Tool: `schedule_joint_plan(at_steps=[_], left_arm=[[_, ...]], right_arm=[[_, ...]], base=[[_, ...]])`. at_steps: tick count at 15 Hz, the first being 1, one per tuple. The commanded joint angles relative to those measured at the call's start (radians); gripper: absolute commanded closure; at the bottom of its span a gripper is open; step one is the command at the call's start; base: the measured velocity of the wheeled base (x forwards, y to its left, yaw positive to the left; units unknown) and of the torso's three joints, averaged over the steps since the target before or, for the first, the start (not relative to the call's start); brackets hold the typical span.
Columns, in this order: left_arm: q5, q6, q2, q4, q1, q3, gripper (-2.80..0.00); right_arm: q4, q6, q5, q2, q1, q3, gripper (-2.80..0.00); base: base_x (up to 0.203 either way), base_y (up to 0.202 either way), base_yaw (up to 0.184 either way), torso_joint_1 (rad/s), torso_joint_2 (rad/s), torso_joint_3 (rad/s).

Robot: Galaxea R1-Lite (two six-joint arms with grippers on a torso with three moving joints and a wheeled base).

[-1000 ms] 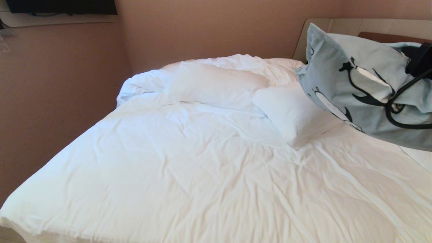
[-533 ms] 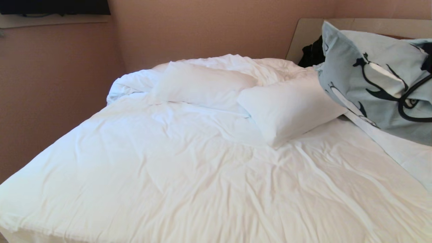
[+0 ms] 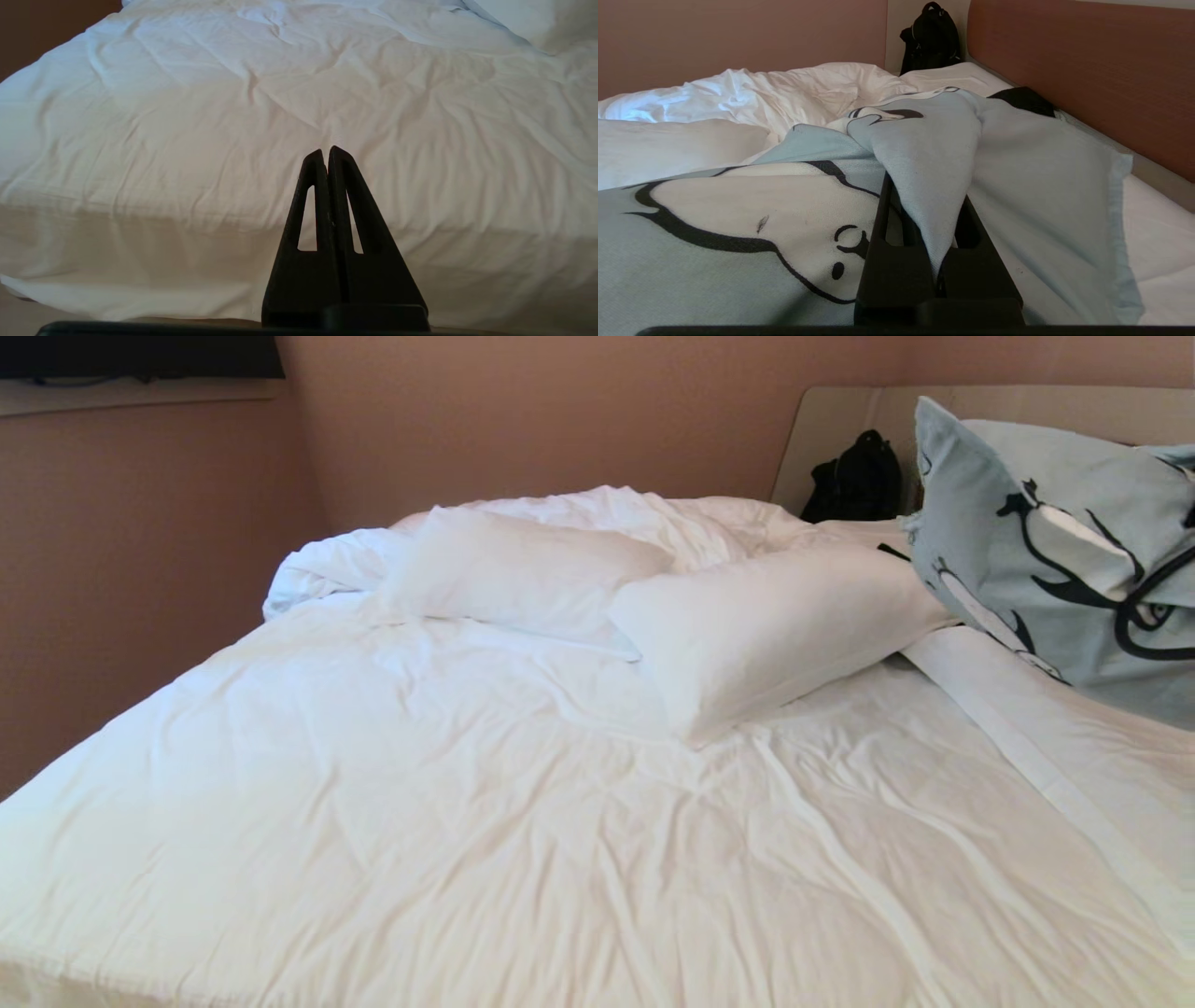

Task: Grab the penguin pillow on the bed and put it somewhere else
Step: Move to the head of the bed, then place the pillow at the bedside

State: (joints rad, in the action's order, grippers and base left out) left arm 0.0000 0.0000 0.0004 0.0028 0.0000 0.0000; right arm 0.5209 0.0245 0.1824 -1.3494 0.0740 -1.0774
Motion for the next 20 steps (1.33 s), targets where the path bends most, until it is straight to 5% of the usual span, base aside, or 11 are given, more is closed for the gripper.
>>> schedule_joint_plan(at_steps=[1,6,12,17,20], left_arm=[[0.0,0.0,0.0,0.0,0.0,0.0,0.0],[0.0,0.0,0.0,0.0,0.0,0.0,0.0],[0.0,0.0,0.0,0.0,0.0,0.0,0.0],[0.0,0.0,0.0,0.0,0.0,0.0,0.0],[0.0,0.0,0.0,0.0,0.0,0.0,0.0]], right_arm=[[0.002,0.0,0.002,-0.007,0.001,-0.001,0.0],[-0.04,0.004,0.002,-0.03,0.023,-0.027,0.0],[-0.088,0.006,-0.006,-0.025,0.04,-0.025,0.0],[-0.199,0.0,-0.189,-0.125,0.188,-0.159,0.0],[-0.348,-0.021,-0.39,-0.193,0.312,-0.313,0.0]], base=[[0.0,-0.192,0.0,0.007,0.0,0.009],[0.0,-0.179,0.0,0.0,0.0,0.003],[0.0,-0.014,-0.001,0.001,0.0,0.0],[0.0,0.0,0.0,0.0,0.0,0.0],[0.0,0.0,0.0,0.0,0.0,0.0]])
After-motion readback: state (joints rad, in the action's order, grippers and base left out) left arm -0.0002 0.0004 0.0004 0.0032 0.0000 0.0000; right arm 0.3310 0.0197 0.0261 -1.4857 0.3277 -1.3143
